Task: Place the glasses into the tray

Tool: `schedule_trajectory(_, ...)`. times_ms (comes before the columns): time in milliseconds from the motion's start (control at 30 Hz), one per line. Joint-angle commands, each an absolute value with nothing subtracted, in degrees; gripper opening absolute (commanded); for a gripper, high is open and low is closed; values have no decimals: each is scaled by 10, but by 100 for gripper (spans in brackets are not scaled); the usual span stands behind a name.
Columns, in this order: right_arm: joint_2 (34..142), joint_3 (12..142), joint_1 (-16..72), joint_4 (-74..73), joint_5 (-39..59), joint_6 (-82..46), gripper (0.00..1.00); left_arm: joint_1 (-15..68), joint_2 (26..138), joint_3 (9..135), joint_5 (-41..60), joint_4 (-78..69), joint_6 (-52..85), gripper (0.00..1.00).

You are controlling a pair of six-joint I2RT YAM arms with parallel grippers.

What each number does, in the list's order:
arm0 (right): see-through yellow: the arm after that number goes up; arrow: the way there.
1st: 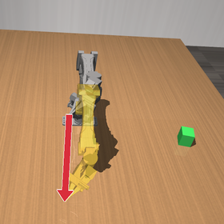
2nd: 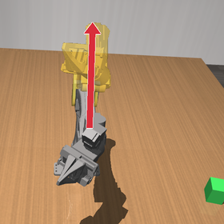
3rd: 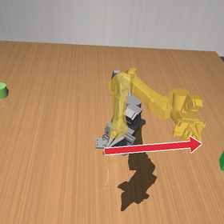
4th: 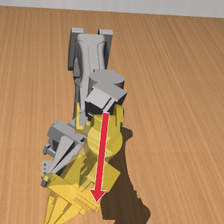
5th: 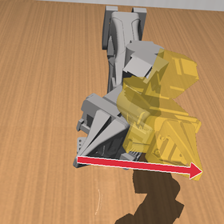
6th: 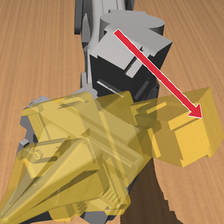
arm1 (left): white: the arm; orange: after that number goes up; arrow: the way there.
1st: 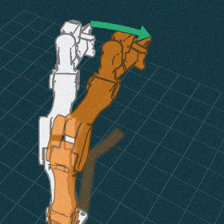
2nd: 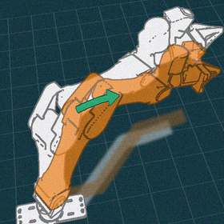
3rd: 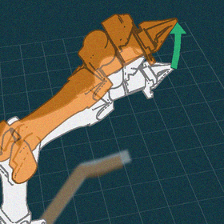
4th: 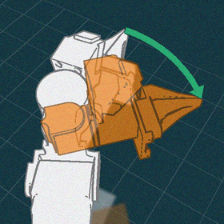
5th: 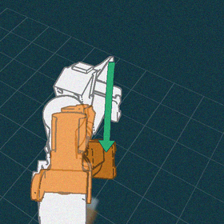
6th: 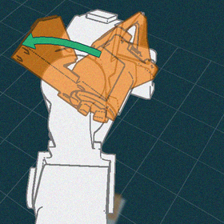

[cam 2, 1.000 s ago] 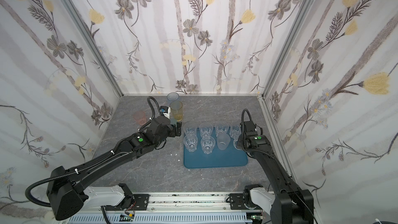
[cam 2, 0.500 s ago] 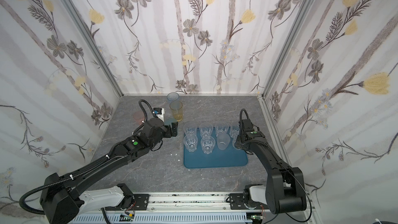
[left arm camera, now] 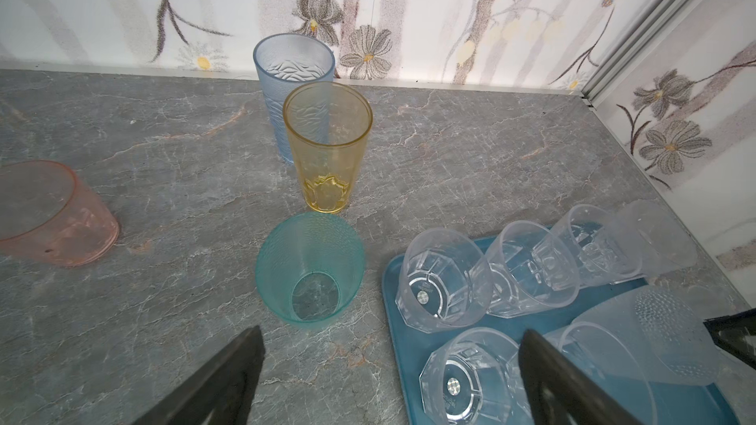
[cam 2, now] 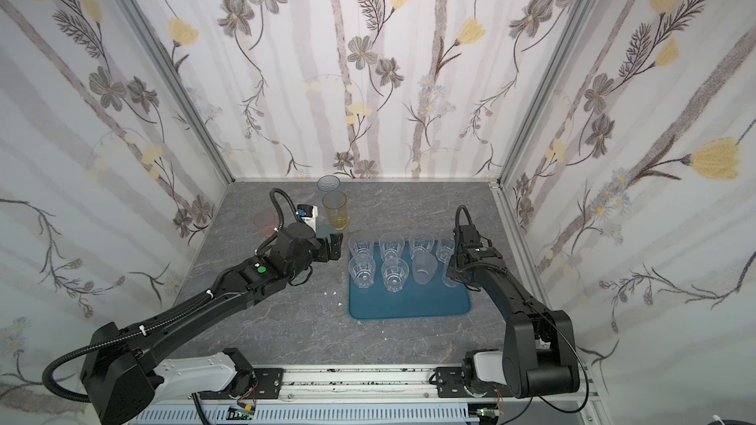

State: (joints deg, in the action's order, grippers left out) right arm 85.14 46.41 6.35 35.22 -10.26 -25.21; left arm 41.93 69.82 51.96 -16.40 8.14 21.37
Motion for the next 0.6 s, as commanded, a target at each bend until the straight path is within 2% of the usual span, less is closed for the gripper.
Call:
schedule_trajectory(0, 849, 470, 64, 322, -98, -252, 29, 418, 701, 527, -162, 63, 217, 100)
schedule_trajectory(233, 843, 489, 63, 316, -104, -263, 32, 418, 697, 527, -166, 64, 214, 100)
schedule_trajectory(567, 802, 535, 66, 367, -111, -257, 53, 410, 677, 521, -170, 64, 218, 100)
